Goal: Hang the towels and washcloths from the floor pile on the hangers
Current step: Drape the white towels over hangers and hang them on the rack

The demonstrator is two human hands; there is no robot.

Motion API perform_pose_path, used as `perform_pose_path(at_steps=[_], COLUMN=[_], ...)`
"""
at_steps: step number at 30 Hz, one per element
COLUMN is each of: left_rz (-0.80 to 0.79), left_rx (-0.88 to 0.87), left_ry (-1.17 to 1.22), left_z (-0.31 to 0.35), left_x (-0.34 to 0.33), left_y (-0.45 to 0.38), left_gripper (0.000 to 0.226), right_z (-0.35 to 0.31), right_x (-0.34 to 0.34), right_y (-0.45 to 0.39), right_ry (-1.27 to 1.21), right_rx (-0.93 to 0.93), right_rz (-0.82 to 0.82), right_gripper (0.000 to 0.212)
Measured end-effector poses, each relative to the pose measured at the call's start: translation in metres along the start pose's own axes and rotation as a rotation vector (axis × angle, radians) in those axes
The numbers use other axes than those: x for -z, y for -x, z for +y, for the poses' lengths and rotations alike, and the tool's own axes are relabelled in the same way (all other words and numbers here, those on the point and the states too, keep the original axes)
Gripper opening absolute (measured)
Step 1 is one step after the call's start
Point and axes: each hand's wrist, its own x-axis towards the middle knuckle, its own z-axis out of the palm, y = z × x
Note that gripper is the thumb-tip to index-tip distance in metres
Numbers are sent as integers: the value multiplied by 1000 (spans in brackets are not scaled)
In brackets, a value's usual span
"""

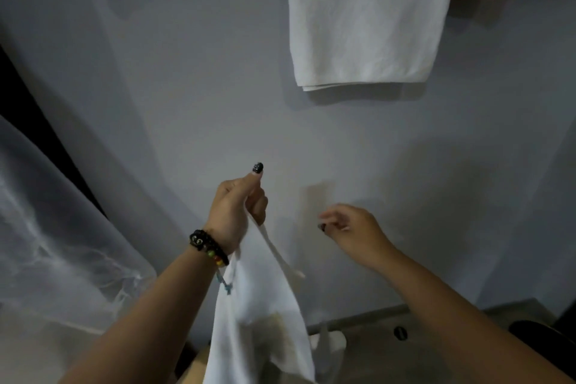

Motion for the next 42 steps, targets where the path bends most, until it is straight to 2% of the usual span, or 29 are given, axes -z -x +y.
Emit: perform_pose_path(at_steps=[3, 5, 7, 9, 12, 17, 20, 23, 26, 27, 29, 31, 34, 36, 39, 42], left_rz=[-48, -52, -58, -14, -21, -2, -83, -75, -54, -45, -10, 58, 139, 171, 270, 372], left_rx=[-74, -138, -176, -219, -245, -253, -224, -206, -208, -211, -197, -208, -198, -209, -323, -397], left_ry=[-8, -66, -71, -86, -116, -231, -483, -739, -1171, -1313, -1445, -1448, -1331, -1251, -1244, -1214], left_z=[21, 37, 45, 58, 70, 83, 80, 76, 73, 70, 61, 53, 46, 43, 40, 37], left_x=[7, 9, 9, 12, 14, 28, 39, 55, 69, 74, 81, 84, 80, 75, 64, 57], left_y=[-3, -3, -2, 4, 10, 21, 23, 24, 28, 28, 28, 26, 22, 17, 8, -3], left_gripper=[44, 42, 39, 40, 40, 48, 60, 60, 38, 35, 40, 42, 23, 28, 17, 10], right_z=[-32, -45, -51, -61, -58, -40, -32, -23, -19, -18, -19, -21, -25, -22, -16, -8], right_x=[-17, -35, -48, -67, -81, -95, -96, -89, -65, -56, -41, -28, -8, 3, 19, 35], right_y=[-9, -14, -16, -18, -11, 1, -4, -8, -7, -8, -9, -10, -10, -12, -17, -24], right_ry=[-136, -151, -145, -138, -92, -115, -105, -145, -160, -166, -149, -112, -18, 77, 241, 390], right_rx=[53, 72, 90, 108, 129, 181, 143, 131, 142, 146, 155, 160, 206, 241, 244, 197], right_rz=[-126, -270, -343, -417, -456, -363, -276, -147, -32, -7, 18, 15, -18, -62, -76, -24], right_gripper=[30, 50, 66, 65, 41, 8, 10, 10, 20, 23, 24, 26, 17, 19, 23, 25])
